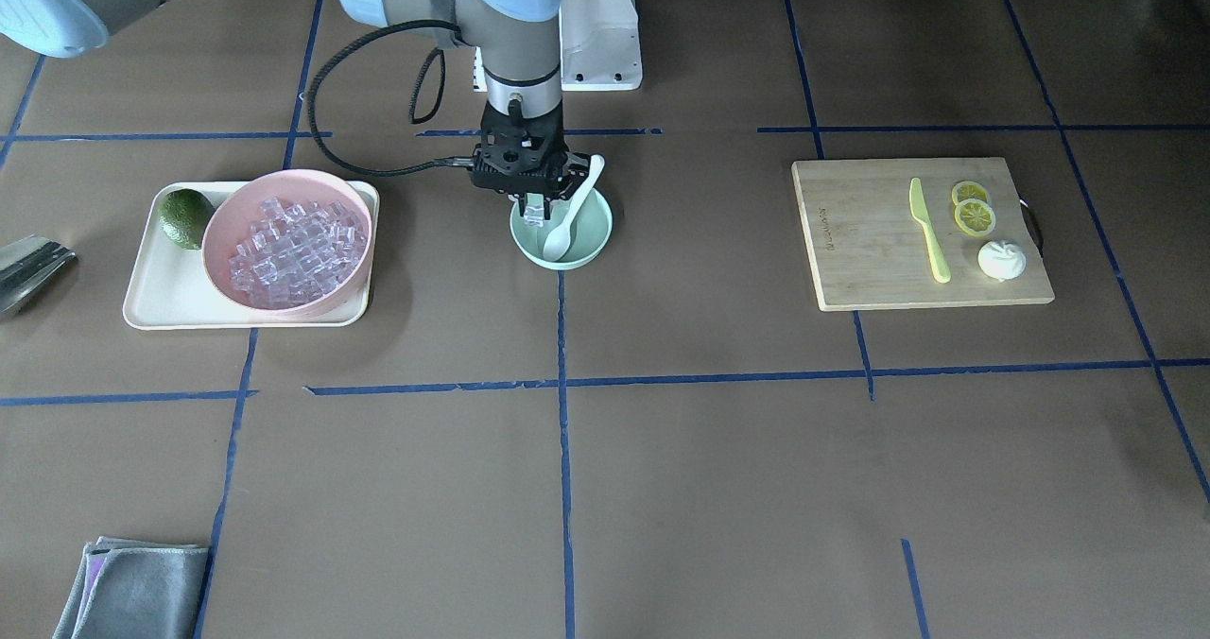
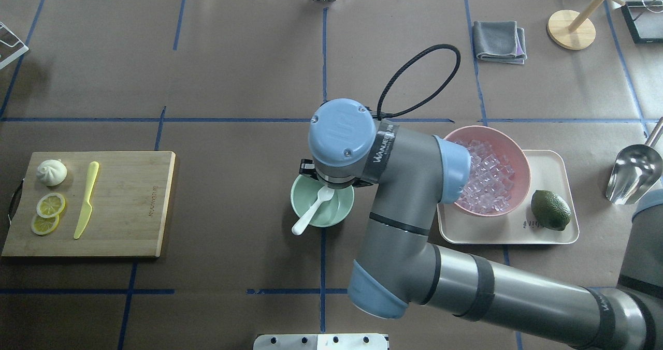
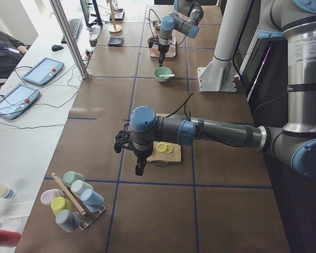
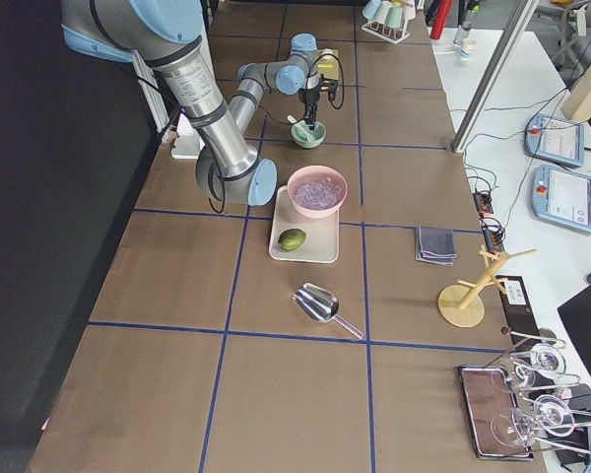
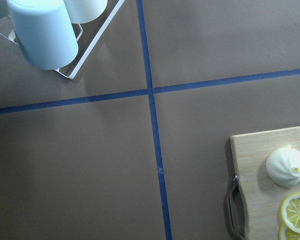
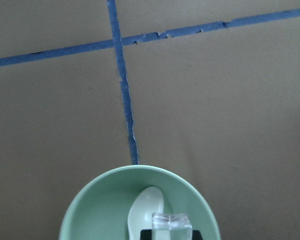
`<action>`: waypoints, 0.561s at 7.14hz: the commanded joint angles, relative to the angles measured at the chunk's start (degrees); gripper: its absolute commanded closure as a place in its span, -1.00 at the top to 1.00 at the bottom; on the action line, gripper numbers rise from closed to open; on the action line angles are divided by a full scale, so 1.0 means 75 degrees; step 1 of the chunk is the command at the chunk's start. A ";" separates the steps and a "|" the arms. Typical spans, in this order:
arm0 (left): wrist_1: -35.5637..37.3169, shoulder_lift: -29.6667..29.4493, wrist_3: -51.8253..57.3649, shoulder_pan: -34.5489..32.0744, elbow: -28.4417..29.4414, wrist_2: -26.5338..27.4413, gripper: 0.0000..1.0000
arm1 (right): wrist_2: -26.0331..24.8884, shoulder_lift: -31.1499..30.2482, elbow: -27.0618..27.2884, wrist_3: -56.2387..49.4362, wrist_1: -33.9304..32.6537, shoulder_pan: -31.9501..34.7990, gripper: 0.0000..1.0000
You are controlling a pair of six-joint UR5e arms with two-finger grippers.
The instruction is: Put spoon and ice into bowl
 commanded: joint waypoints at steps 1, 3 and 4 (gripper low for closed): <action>0.0002 0.0036 0.0009 0.0000 0.0016 -0.0319 1.00 | -0.0305 0.0448 -0.0765 0.1046 0.0019 -0.0199 -0.91; -0.0009 0.0024 0.0009 0.0000 0.0027 -0.0307 1.00 | -0.0492 0.0229 -0.0757 0.1060 0.0007 -0.0281 -0.84; -0.0009 0.0024 0.0009 0.0000 0.0027 -0.0307 1.00 | -0.0493 0.0227 -0.0791 0.1060 0.0019 -0.0339 -0.67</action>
